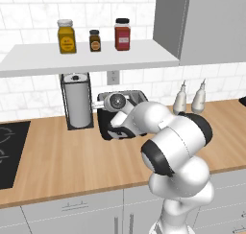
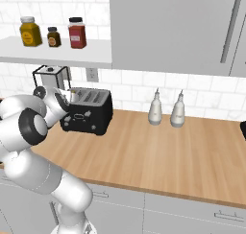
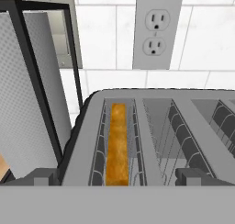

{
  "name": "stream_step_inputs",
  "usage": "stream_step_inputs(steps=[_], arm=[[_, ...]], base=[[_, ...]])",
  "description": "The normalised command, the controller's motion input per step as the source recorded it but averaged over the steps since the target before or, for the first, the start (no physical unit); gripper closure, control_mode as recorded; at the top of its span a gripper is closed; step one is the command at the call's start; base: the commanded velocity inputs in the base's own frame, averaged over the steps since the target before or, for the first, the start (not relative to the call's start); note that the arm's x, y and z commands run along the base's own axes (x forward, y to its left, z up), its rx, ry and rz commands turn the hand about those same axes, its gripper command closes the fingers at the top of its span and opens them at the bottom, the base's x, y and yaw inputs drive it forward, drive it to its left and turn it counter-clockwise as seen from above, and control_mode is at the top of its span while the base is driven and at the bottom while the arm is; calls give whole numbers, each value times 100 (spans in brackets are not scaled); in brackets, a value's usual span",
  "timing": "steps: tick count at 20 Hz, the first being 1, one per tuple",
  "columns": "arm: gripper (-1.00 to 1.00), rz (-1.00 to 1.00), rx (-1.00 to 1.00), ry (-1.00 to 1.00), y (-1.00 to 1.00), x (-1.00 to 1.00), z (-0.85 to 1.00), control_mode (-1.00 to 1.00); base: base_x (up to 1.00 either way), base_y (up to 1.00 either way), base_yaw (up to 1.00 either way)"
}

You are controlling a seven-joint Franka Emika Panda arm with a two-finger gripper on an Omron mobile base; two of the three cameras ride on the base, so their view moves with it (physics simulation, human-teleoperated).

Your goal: Start the toaster. Once the lever pops up, take the bread to the plate on the dining counter.

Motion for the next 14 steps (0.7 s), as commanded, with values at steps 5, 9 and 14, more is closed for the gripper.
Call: stream_step_inputs(steps=[5, 9, 14], arm=[[-100, 0, 0, 0, 0, 0, 0, -100], [-100, 0, 0, 0, 0, 0, 0, -100], [-100, 0, 0, 0, 0, 0, 0, -100]], base=[[0, 0, 0], [0, 0, 0], [0, 0, 0]])
